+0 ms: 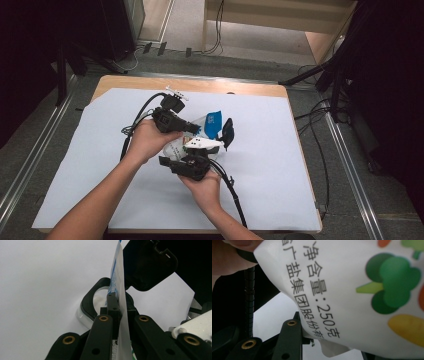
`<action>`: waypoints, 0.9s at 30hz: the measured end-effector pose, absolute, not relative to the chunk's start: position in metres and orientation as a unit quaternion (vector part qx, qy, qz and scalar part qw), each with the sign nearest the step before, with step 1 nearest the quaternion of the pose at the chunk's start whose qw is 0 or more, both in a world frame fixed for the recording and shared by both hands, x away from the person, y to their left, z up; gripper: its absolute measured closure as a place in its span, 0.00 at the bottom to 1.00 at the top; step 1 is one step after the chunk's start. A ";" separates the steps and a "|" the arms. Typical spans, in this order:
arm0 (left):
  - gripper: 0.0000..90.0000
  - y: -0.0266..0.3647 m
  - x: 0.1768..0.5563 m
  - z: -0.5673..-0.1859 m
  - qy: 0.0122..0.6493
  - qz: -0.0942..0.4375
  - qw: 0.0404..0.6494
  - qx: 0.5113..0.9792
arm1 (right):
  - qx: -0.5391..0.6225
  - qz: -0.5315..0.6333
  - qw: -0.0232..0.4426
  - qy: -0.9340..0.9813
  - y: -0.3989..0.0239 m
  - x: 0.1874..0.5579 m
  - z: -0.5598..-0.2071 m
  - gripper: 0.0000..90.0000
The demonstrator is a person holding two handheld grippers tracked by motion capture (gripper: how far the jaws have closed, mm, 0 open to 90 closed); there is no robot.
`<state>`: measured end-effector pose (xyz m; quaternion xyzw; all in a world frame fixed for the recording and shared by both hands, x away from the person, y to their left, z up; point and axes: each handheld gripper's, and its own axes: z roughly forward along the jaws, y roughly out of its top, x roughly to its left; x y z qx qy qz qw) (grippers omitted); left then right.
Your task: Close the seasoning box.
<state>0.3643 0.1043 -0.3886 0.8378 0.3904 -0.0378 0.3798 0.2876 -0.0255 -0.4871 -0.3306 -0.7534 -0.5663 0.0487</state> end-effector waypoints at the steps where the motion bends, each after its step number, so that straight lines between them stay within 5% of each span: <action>1: 1.00 0.104 0.364 -0.388 0.391 -0.036 0.381 0.837 | -0.331 -0.567 0.050 -0.753 -0.026 0.288 -0.487 0.73; 27: 1.00 0.104 0.363 -0.387 0.388 -0.033 0.382 0.838 | -0.336 -0.568 0.054 -0.750 -0.025 0.286 -0.489 0.75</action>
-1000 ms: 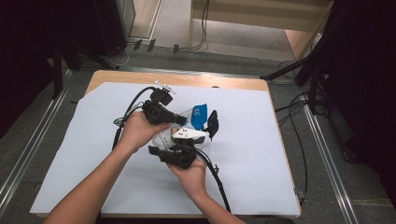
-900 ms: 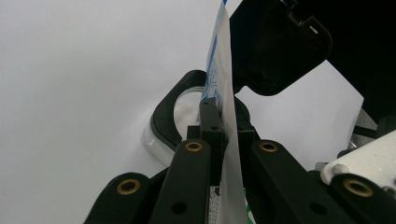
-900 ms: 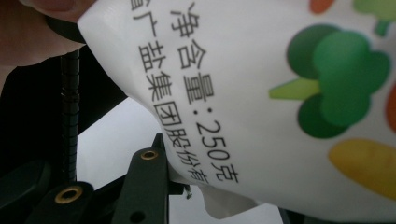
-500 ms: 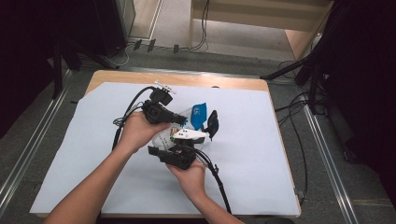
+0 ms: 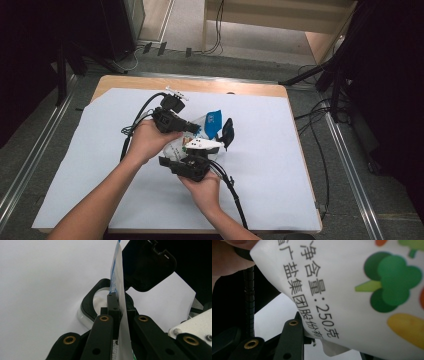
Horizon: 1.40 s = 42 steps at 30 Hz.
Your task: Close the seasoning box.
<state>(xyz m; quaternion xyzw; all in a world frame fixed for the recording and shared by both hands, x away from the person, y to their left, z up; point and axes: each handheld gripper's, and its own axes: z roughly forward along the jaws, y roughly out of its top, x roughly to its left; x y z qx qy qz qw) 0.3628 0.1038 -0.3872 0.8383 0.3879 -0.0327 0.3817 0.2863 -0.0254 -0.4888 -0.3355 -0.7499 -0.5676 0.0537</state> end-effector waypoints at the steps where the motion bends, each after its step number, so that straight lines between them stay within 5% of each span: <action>1: 1.00 0.104 0.363 -0.387 0.388 -0.033 0.382 0.838 | -0.336 -0.567 0.054 -0.750 -0.025 0.286 -0.489 0.75; 33: 1.00 0.104 0.365 -0.384 0.399 -0.045 0.384 0.832 | -0.326 -0.574 0.043 -0.750 -0.025 0.284 -0.485 0.71; 42: 0.99 0.102 0.365 -0.384 0.394 -0.040 0.379 0.837 | -0.334 -0.569 0.050 -0.750 -0.027 0.287 -0.486 0.77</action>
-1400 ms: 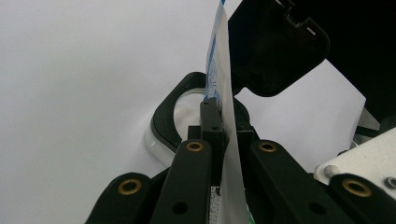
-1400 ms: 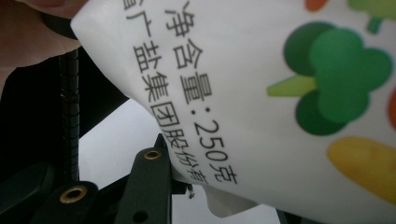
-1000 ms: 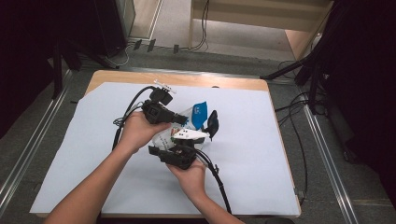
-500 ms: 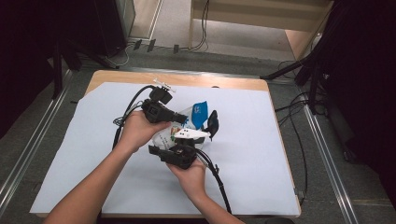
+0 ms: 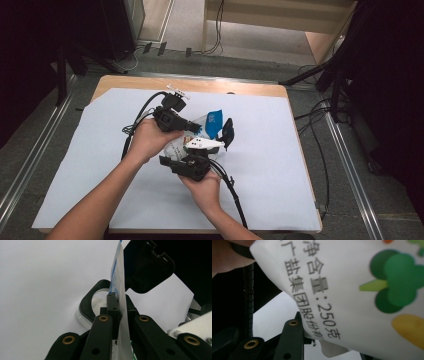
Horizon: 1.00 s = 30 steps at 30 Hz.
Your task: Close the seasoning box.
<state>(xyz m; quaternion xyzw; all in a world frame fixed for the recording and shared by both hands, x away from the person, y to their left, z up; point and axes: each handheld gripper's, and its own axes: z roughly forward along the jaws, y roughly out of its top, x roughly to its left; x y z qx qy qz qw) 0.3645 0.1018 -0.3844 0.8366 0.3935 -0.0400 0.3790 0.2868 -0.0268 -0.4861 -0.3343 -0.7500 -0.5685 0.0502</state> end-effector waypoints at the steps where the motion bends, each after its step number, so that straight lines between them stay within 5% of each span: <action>1: 0.99 0.102 0.365 -0.385 0.394 -0.042 0.379 0.836 | -0.337 -0.570 0.056 -0.747 -0.027 0.288 -0.487 0.77; 10: 0.96 0.106 0.363 -0.388 0.395 -0.048 0.381 0.835 | -0.341 -0.574 0.070 -0.741 -0.028 0.289 -0.488 0.78; 22: 1.00 0.104 0.363 -0.385 0.401 -0.047 0.377 0.833 | -0.314 -0.553 0.012 -0.772 -0.020 0.281 -0.486 0.71; 30: 1.00 0.104 0.362 -0.385 0.401 -0.047 0.380 0.832 | -0.305 -0.544 -0.012 -0.782 -0.018 0.278 -0.485 0.82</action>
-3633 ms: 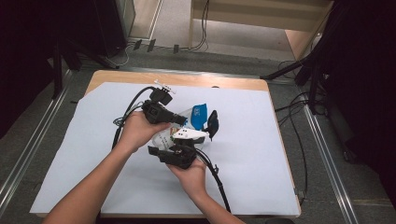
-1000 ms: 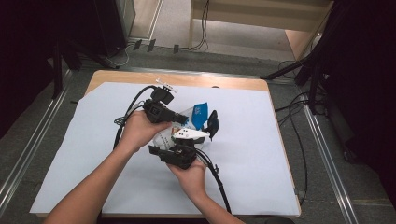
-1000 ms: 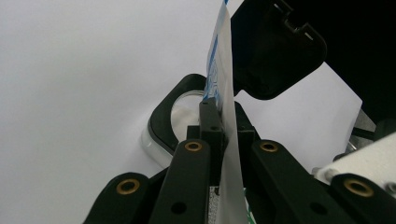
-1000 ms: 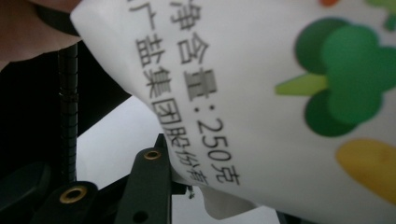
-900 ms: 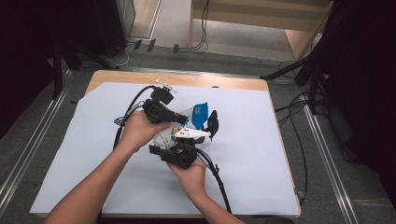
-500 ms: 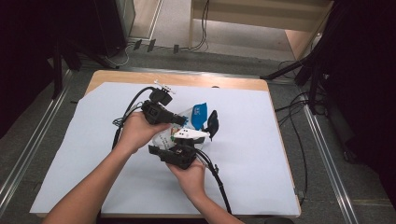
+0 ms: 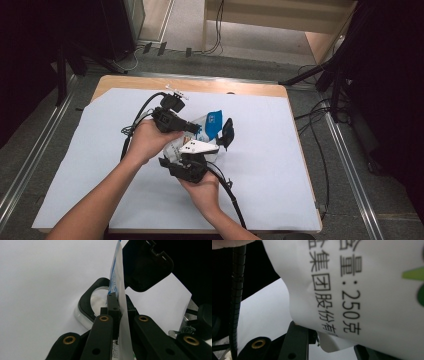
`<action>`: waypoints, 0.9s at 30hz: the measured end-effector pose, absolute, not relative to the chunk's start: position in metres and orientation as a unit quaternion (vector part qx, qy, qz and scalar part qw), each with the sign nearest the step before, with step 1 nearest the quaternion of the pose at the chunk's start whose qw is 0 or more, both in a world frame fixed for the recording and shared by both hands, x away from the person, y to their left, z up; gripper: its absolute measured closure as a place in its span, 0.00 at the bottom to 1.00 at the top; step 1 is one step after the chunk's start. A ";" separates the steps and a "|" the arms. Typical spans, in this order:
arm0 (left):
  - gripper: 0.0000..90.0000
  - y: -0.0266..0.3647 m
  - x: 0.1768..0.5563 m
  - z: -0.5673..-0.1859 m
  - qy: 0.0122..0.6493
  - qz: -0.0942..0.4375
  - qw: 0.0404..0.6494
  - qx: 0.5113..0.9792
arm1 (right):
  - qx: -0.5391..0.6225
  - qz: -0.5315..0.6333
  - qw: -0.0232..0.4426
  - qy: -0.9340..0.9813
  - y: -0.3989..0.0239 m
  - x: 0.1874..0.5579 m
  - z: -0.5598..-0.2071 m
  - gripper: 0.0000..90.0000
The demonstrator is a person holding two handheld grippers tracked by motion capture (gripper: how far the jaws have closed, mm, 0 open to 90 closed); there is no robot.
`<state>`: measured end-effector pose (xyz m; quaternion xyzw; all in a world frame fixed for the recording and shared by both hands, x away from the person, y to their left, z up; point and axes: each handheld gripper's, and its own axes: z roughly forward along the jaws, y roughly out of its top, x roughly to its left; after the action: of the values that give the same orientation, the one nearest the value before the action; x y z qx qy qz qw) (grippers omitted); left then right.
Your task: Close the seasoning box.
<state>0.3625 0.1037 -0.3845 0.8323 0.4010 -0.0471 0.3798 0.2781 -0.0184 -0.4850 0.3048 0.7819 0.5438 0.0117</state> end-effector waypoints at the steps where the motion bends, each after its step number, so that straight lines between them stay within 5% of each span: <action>1: 1.00 0.104 0.363 -0.384 0.402 -0.046 0.380 0.832 | 0.305 0.545 0.011 0.781 -0.019 0.278 -0.485 0.82; 27: 0.96 0.105 0.361 -0.385 0.397 -0.041 0.384 0.832 | 0.314 0.559 -0.019 0.768 -0.021 0.282 -0.486 0.82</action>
<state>0.3613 0.1055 -0.3850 0.8324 0.3974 -0.0407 0.3841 0.2818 -0.0213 -0.4855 0.3141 0.7675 0.5585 -0.0187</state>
